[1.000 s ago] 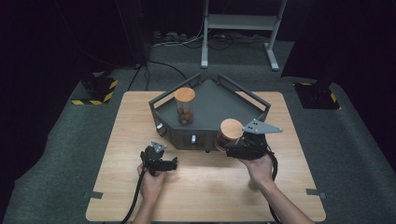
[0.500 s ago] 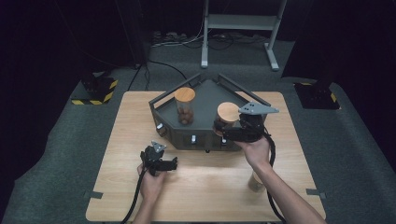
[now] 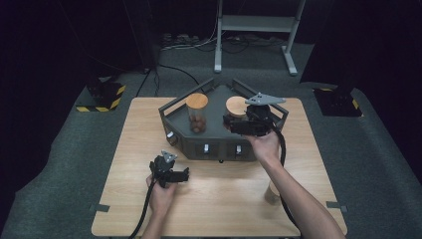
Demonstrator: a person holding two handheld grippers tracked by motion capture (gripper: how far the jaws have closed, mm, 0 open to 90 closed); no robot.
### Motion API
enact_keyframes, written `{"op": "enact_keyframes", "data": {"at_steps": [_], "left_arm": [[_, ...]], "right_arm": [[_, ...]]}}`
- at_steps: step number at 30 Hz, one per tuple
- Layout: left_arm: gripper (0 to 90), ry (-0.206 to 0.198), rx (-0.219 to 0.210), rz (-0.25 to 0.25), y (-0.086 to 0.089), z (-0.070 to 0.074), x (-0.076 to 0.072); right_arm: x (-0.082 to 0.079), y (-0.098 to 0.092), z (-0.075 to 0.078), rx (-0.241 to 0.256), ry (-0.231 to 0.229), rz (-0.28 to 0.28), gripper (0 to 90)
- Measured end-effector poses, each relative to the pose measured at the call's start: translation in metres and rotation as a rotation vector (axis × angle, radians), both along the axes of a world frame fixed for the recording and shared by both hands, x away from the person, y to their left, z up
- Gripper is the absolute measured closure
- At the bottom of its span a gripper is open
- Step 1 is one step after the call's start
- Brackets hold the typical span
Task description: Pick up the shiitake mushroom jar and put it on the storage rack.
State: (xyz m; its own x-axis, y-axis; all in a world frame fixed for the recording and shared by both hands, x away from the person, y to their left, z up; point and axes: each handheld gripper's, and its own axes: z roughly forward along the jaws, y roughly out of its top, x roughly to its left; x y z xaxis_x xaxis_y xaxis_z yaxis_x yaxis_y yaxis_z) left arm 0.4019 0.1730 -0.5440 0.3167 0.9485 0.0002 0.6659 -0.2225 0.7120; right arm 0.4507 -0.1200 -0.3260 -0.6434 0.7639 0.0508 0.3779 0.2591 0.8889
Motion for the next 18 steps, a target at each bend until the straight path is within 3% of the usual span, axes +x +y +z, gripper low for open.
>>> {"op": "enact_keyframes", "data": {"at_steps": [9,18], "left_arm": [[2.6,0.000,0.001,-0.001,0.000,0.000,0.000],[2.6,0.000,0.001,-0.001,0.000,0.000,0.000]], "right_arm": [[0.019,0.011,-0.007,-0.010,0.039,-0.060,25.5],[0.032,0.029,-0.023,-0.039,0.090,-0.114,25.4]]}}
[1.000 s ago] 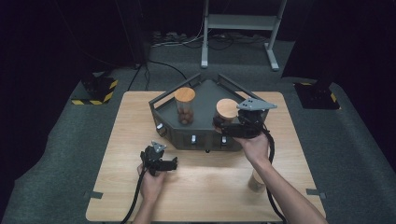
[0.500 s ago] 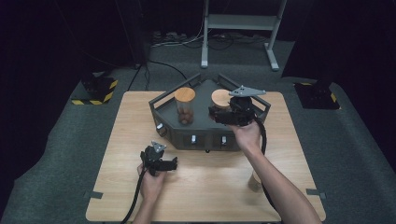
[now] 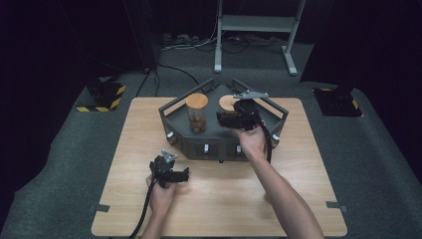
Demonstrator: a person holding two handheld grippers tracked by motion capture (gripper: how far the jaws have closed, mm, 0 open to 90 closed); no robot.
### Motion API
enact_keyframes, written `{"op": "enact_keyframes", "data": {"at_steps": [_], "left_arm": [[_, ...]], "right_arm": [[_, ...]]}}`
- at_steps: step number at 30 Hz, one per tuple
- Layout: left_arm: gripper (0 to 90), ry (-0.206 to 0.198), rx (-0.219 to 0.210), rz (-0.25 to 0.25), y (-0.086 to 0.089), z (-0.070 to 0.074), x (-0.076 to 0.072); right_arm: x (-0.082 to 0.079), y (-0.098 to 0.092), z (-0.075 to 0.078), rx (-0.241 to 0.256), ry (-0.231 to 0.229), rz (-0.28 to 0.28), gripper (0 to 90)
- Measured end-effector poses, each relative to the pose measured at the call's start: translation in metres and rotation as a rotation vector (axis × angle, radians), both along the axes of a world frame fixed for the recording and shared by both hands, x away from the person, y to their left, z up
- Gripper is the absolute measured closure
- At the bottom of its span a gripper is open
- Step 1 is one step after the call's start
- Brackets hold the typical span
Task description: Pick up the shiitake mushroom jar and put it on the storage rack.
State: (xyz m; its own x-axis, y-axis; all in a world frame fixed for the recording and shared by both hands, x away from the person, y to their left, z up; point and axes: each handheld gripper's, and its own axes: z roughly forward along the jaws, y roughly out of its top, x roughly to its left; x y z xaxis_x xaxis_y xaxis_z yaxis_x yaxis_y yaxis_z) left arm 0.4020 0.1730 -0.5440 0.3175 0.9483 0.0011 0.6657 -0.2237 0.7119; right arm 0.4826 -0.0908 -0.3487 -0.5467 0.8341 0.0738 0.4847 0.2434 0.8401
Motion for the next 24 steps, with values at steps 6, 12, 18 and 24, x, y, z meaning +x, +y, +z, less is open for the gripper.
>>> {"op": "enact_keyframes", "data": {"at_steps": [6,12,18,24], "left_arm": [[2.6,0.000,0.000,0.000,0.000,0.000,0.000],[2.6,0.000,0.000,0.000,0.000,0.000,0.000],[2.6,0.000,0.000,0.000,0.000,0.000,0.000],[2.6,0.000,0.000,0.000,0.000,0.000,0.000]], "right_arm": [[0.006,0.008,-0.013,-0.013,0.027,-0.034,25.4],[0.009,0.010,-0.023,-0.040,0.040,-0.061,25.4],[0.011,0.011,-0.029,-0.058,0.051,-0.080,25.4],[0.012,0.015,-0.035,-0.067,0.062,-0.086,25.4]]}}
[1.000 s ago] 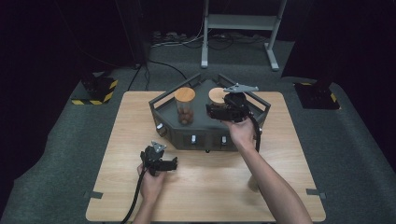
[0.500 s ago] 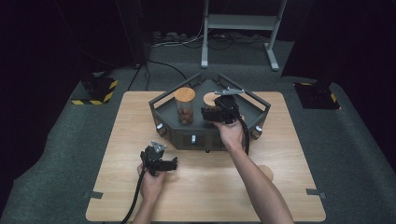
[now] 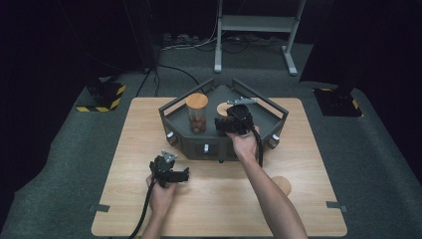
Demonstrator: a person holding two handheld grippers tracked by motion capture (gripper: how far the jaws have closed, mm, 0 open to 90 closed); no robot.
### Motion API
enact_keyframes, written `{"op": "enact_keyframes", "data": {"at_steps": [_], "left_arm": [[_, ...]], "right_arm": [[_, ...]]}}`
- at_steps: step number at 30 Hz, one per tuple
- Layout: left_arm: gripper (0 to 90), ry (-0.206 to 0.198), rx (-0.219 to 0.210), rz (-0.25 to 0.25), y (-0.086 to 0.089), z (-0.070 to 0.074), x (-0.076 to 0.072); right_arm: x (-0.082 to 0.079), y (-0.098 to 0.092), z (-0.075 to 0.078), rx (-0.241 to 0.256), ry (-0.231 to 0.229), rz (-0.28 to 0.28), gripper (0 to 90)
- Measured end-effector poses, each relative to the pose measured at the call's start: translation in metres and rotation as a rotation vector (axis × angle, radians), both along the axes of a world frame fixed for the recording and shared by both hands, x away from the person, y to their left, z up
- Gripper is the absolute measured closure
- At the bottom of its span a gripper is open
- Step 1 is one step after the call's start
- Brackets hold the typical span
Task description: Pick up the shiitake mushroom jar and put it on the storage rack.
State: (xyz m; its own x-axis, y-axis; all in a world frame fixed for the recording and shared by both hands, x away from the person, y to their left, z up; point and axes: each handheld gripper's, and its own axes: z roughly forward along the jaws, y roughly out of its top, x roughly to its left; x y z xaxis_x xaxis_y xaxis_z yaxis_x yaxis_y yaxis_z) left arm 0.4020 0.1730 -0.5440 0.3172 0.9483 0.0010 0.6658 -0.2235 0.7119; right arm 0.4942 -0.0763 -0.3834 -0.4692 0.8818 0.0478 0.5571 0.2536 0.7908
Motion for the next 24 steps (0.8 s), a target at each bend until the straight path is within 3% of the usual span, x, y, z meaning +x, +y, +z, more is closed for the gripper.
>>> {"op": "enact_keyframes", "data": {"at_steps": [12,16,24], "left_arm": [[2.6,0.000,0.001,0.000,0.000,0.000,0.000],[2.6,-0.001,0.000,0.000,0.000,0.000,0.000],[2.6,-0.001,0.000,0.000,0.000,0.000,0.000]], "right_arm": [[-0.001,0.001,-0.008,-0.006,-0.012,-0.010,25.4],[-0.004,0.004,-0.010,-0.039,-0.031,-0.004,25.3],[-0.005,0.004,-0.012,-0.032,-0.038,-0.010,25.1]]}}
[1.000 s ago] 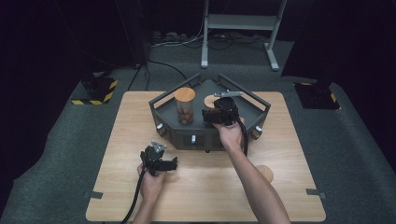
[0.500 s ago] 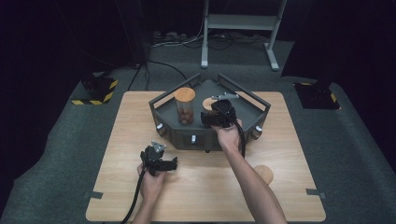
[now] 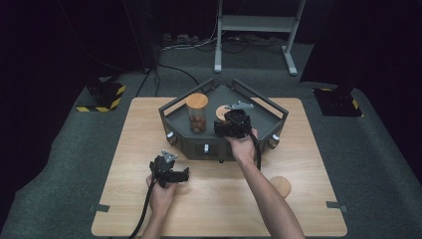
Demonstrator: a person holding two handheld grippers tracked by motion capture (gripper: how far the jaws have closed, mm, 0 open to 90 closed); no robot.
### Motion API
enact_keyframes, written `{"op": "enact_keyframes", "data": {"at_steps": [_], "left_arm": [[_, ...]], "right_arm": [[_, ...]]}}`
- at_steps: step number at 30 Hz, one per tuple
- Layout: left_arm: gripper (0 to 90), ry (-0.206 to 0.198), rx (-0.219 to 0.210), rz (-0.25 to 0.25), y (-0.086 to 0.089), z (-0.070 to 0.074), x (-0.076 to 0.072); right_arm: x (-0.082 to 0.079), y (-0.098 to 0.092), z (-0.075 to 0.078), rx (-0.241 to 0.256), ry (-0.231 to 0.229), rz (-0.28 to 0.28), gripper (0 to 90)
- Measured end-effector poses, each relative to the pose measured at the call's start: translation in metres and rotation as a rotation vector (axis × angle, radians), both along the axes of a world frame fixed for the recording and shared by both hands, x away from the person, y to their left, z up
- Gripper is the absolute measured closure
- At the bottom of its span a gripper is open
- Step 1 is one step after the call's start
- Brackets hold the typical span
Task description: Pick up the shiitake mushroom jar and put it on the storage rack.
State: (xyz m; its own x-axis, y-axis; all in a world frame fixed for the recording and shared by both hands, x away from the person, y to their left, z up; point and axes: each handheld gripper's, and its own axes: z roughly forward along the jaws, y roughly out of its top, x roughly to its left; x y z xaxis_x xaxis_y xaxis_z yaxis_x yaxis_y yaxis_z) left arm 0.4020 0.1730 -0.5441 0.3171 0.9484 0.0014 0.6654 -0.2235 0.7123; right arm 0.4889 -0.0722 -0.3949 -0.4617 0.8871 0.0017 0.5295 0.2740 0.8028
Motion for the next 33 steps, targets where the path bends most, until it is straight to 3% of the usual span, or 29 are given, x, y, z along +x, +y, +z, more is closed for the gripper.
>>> {"op": "enact_keyframes", "data": {"at_steps": [2,8,15,26,33], "left_arm": [[2.6,0.000,0.000,0.000,0.000,0.000,0.000],[2.6,0.000,0.000,0.000,0.000,0.000,0.000],[2.6,0.000,0.000,0.000,0.000,0.000,0.000],[2.6,0.001,0.000,0.000,0.000,0.000,0.000],[2.6,0.001,0.000,0.000,0.000,0.000,0.000]], "right_arm": [[0.000,0.000,0.000,0.001,0.002,-0.001,24.9],[0.004,-0.004,-0.002,0.024,0.071,-0.008,14.7],[0.000,-0.009,0.004,0.047,0.080,-0.002,7.9],[-0.008,-0.020,0.016,0.104,0.086,-0.014,5.5],[-0.015,-0.024,0.023,0.102,0.075,-0.033,4.5]]}}
